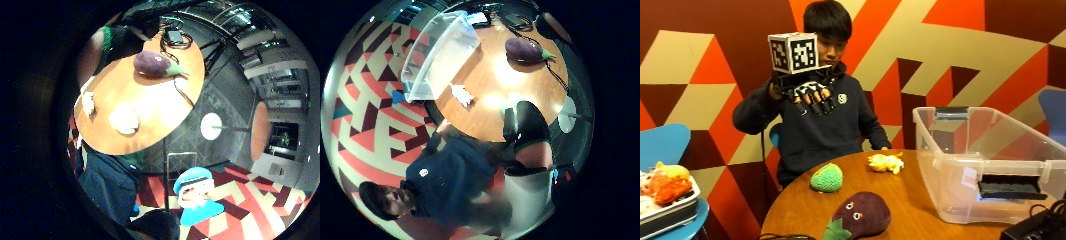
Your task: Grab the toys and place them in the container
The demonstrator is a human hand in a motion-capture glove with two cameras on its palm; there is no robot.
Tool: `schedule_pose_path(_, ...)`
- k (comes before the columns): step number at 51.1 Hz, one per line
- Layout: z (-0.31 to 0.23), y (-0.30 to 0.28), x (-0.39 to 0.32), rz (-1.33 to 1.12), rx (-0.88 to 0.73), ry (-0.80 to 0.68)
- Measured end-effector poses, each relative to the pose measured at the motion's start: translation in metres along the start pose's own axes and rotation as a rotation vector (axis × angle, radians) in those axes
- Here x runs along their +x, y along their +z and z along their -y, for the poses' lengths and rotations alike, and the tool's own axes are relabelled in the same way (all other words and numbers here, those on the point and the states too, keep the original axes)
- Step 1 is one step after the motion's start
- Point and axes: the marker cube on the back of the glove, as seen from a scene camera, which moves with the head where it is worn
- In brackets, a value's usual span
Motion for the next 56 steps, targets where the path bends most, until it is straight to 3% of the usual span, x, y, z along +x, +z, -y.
schedule_pose_path(16, 0.035, -0.008, 0.002, -0.032, -0.117, -0.012)
schedule_pose_path(21, 0.077, -0.001, 0.011, -0.082, -0.03, -0.024)
schedule_pose_path(27, 0.138, 0.035, 0.032, -0.082, 0.078, -0.093)
schedule_pose_path(34, 0.194, 0.108, 0.054, 0.008, -0.049, -0.118)
schedule_pose_path(43, 0.205, 0.176, 0.05, -0.01, -0.194, -0.06)
schedule_pose_path(49, 0.212, 0.186, 0.049, -0.049, -0.103, -0.082)
schedule_pose_path(56, 0.212, 0.179, 0.033, 0.1, -0.041, -0.109)
